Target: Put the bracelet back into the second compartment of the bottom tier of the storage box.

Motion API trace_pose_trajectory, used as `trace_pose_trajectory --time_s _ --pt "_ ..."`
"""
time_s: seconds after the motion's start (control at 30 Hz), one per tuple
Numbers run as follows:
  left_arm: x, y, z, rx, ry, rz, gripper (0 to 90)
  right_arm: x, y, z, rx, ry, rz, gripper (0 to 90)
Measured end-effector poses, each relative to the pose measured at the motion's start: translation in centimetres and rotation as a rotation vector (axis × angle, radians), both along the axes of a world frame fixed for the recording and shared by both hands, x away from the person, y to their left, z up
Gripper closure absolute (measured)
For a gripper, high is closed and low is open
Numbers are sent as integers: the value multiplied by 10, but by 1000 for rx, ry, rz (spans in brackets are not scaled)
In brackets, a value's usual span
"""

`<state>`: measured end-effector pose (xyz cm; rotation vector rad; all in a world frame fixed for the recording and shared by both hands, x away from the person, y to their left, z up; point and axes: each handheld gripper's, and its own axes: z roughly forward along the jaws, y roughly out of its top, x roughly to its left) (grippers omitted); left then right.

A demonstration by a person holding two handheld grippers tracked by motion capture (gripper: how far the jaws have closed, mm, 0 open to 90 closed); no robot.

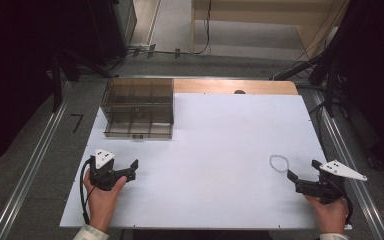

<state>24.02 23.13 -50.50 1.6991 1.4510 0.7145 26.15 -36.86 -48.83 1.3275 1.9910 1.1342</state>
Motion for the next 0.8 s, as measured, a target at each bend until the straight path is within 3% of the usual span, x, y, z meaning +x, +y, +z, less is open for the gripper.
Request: trace_pose_trajectory --time_s 0.43,0.8 --pt "0 0 0 2 -4 0 45 2 1 -1 9 11 -12 0" --pt "1 -1 0 0 -4 -11 48 8 2 -5 -18 24 -7 20"
